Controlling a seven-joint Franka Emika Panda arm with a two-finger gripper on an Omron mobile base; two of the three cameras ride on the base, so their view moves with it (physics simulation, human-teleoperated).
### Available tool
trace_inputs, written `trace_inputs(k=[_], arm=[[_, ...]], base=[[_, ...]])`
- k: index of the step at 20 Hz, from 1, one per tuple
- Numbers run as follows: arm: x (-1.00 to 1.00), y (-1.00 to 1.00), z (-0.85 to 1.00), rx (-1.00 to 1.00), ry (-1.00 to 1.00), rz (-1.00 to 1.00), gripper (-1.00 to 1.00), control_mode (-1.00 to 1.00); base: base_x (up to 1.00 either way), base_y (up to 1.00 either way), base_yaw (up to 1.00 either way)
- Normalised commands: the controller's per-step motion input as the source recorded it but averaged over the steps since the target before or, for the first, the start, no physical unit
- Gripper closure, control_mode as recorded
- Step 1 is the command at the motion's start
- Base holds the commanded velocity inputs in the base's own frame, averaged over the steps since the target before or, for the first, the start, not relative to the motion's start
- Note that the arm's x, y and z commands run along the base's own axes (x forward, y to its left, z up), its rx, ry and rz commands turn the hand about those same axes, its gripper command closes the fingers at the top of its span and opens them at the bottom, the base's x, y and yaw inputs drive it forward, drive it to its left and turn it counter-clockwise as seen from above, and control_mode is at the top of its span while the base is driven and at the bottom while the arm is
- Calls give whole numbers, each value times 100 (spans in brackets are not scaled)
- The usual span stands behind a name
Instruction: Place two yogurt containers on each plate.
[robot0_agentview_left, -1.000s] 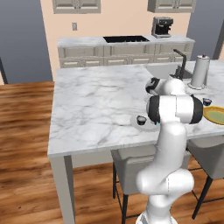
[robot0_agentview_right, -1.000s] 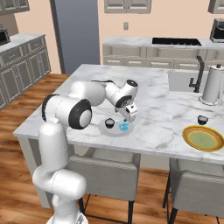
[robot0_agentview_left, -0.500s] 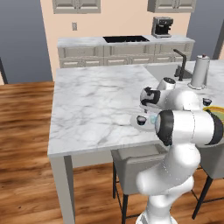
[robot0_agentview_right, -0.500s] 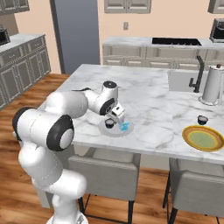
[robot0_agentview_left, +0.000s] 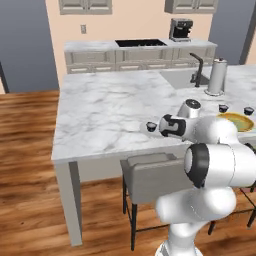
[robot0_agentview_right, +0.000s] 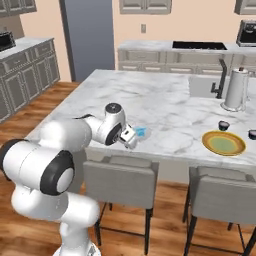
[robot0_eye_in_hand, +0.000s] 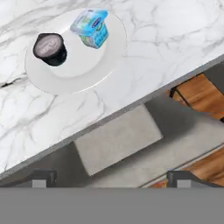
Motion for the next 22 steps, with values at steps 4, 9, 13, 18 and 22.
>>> trace_inputs(k=[4,9,13,18,22], arm=[[0,0,0,0,0,0,-100,100],[0,0,0,0,0,0,-100,100],[0,0,0,0,0,0,-100,100],[0,0,0,0,0,0,-100,100],[25,-2,-3,0,1,-3,-100,-100]], base=[[-42,-100,-14],[48,-100,-11],[100,-86,0],[100,-41,-1],[75,-2,-11]])
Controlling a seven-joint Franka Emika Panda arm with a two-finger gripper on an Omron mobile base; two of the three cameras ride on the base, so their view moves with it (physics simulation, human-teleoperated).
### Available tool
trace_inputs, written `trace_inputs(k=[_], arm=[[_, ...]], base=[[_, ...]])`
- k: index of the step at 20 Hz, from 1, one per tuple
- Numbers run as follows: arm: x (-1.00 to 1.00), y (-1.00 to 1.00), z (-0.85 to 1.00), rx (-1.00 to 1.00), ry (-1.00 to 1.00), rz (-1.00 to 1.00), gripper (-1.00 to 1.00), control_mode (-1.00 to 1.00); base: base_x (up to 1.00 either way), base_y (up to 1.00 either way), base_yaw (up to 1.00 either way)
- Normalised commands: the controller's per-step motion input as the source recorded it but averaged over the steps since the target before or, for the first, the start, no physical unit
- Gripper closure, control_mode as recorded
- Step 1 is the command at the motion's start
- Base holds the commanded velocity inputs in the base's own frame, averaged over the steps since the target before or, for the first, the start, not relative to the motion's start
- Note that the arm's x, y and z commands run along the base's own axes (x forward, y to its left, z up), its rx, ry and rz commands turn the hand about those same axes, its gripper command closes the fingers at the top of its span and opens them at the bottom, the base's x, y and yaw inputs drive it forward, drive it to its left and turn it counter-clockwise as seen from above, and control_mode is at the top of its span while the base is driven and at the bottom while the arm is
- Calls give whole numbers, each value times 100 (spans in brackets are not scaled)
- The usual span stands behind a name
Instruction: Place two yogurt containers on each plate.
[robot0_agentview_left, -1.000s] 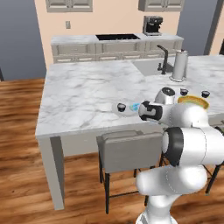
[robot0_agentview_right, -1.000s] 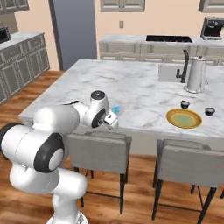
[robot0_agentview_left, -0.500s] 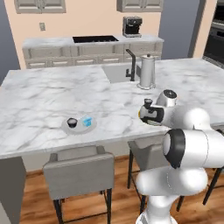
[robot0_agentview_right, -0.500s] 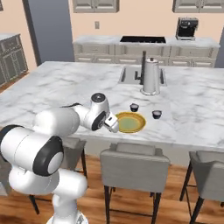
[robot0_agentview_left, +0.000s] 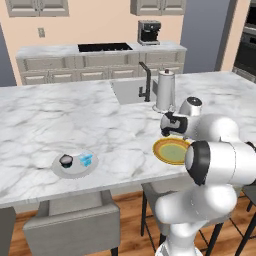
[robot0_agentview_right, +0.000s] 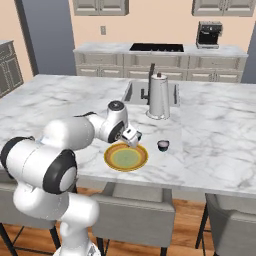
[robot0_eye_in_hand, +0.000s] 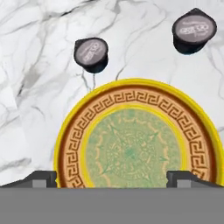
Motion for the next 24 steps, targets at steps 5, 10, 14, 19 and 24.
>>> trace_inputs(k=[5,10,14,19,24], arm=[[100,-45,-3,-2,2,-15,-100,-100],[100,-33,-44,1,4,-2,-100,-100],[100,0,-41,4,7,0,-100,-100],[24,0,-14,4,1,0,-100,-100],[0,24,-41,0,3,0,-100,-100]], base=[[0,0,0],[0,0,0],[0,0,0],[0,0,0],[0,0,0]])
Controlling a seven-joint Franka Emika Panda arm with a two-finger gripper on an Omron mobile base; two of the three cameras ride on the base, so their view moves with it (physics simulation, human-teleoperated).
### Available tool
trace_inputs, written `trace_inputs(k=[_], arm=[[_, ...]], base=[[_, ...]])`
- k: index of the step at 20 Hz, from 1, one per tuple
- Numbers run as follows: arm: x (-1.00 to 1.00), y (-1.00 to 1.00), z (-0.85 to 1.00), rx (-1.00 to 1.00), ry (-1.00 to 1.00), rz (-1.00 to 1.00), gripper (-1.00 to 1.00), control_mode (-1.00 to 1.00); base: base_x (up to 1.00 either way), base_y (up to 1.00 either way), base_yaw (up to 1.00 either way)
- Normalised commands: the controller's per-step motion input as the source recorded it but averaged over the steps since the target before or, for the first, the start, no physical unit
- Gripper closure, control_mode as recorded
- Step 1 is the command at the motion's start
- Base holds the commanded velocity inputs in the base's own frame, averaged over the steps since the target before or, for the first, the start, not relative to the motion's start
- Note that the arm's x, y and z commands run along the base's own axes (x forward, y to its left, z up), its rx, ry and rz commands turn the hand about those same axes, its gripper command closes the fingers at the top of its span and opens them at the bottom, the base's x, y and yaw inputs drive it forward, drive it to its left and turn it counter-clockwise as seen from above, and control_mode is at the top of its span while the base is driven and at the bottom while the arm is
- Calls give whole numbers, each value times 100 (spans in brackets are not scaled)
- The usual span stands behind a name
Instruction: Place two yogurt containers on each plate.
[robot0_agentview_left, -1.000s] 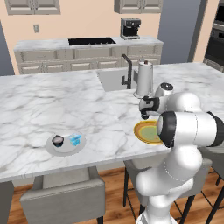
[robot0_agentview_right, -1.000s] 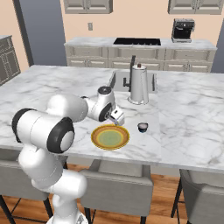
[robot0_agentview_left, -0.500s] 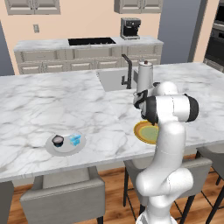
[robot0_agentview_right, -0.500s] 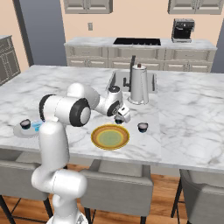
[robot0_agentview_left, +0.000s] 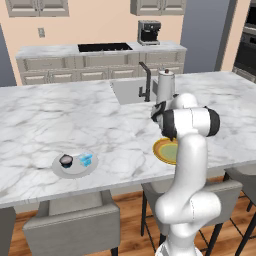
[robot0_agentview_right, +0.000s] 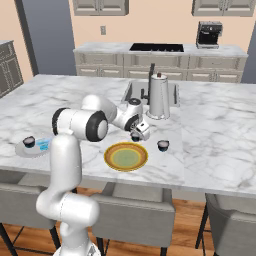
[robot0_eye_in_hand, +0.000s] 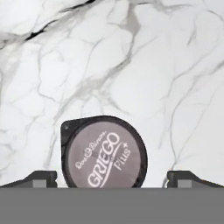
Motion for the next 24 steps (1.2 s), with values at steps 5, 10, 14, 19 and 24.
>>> trace_inputs(k=[5,10,14,19,24], arm=[[5,10,-28,0,0,0,-100,-100],[6,-1,-14,0,-2,0,100,-100],[-2,0,4,0,0,0,100,-100],[-4,22,73,0,-1,0,100,-100],[-91,65,16,0,13,1,100,-100]], base=[[0,0,0],[0,0,0],[0,0,0],[0,0,0],[0,0,0]])
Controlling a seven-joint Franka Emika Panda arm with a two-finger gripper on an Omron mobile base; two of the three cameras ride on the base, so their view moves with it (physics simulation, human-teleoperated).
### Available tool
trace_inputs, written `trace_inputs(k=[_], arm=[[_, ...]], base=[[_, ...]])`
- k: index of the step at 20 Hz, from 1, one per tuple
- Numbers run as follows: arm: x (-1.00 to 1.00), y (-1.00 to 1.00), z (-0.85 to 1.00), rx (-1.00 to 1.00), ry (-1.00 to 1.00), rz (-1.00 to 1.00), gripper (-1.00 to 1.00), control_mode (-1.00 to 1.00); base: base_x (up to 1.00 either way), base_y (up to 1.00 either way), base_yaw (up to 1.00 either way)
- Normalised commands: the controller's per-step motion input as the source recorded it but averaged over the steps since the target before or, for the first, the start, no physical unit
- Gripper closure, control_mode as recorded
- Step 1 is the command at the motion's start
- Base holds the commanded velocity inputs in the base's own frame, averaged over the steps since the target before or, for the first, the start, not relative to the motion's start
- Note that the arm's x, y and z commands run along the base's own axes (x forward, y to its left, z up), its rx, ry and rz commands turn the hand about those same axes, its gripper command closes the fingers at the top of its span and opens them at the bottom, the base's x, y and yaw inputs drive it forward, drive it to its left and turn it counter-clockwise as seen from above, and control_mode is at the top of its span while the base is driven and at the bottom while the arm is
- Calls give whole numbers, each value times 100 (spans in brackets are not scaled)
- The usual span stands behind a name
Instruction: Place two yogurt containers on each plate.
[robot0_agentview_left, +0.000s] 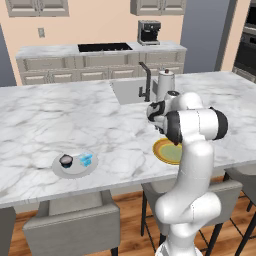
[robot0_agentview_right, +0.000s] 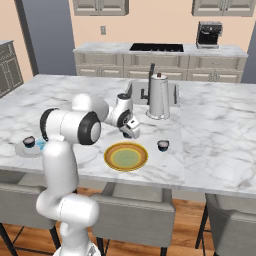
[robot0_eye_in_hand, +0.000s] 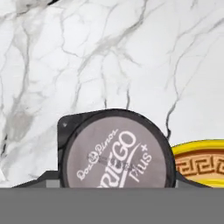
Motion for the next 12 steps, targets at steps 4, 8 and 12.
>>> trace_inputs(k=[4,8,12], arm=[[-97,31,-26,0,10,5,100,-100],[-34,-24,-14,0,11,0,100,-100],[-6,-8,-37,0,15,0,100,-100]], base=[[0,0,0],[0,0,0],[0,0,0]])
